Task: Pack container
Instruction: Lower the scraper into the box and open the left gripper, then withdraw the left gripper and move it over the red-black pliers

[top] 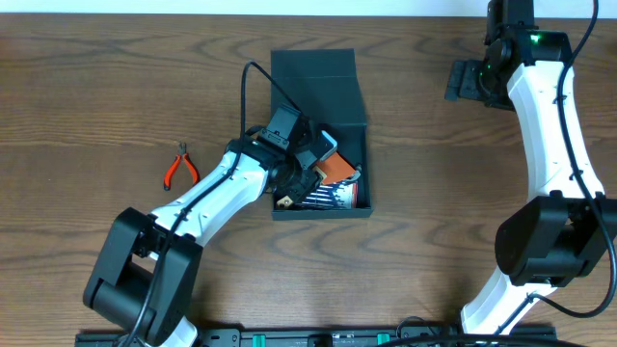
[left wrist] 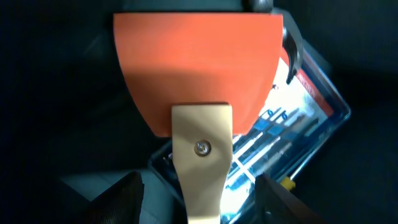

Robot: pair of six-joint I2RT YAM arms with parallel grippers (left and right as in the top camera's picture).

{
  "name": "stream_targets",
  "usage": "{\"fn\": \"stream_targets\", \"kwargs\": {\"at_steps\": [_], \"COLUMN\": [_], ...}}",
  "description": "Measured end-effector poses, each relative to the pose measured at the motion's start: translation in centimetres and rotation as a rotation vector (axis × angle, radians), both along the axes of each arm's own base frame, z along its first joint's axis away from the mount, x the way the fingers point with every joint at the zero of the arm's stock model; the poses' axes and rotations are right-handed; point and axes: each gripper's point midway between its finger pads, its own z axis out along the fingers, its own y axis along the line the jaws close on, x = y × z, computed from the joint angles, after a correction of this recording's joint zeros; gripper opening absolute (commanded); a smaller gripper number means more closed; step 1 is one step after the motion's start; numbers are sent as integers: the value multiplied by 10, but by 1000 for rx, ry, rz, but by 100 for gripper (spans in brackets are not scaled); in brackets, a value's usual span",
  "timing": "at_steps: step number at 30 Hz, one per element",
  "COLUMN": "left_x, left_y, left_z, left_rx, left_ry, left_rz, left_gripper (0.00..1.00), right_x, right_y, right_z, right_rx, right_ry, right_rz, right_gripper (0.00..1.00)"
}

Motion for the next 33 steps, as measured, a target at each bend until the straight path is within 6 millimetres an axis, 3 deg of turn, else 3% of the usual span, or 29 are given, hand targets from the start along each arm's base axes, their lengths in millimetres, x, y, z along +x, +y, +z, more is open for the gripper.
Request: {"fn": "stream_targets", "kwargs": {"at_steps": [4,7,13,16,19,26,33], "left_x": [10,18,28,36,40,32,34], "left_y": [-6,-10,2,28,67,165,229], "left_z": [17,43,100,115,114,90,58], "left_rx": [-55,-110,-169,-143,-73,108,176], "left_ry": [-41,-101,-228,-265,-258,-159,-50], "left_rz": [57,85,218,380,574,956,1180], "left_gripper": [78,96,96,90,89,99,98], "right_x": [0,0,0,0,0,0,0], "right_y": [0,0,0,0,0,0,0], "right_z": [0,0,0,0,0,0,0], "right_rx": [0,0,0,0,0,0,0], "right_ry": [0,0,0,0,0,-1,0], "right_rz": [0,0,0,0,0,0,0], "right_gripper": [99,99,99,99,99,99,99]}}
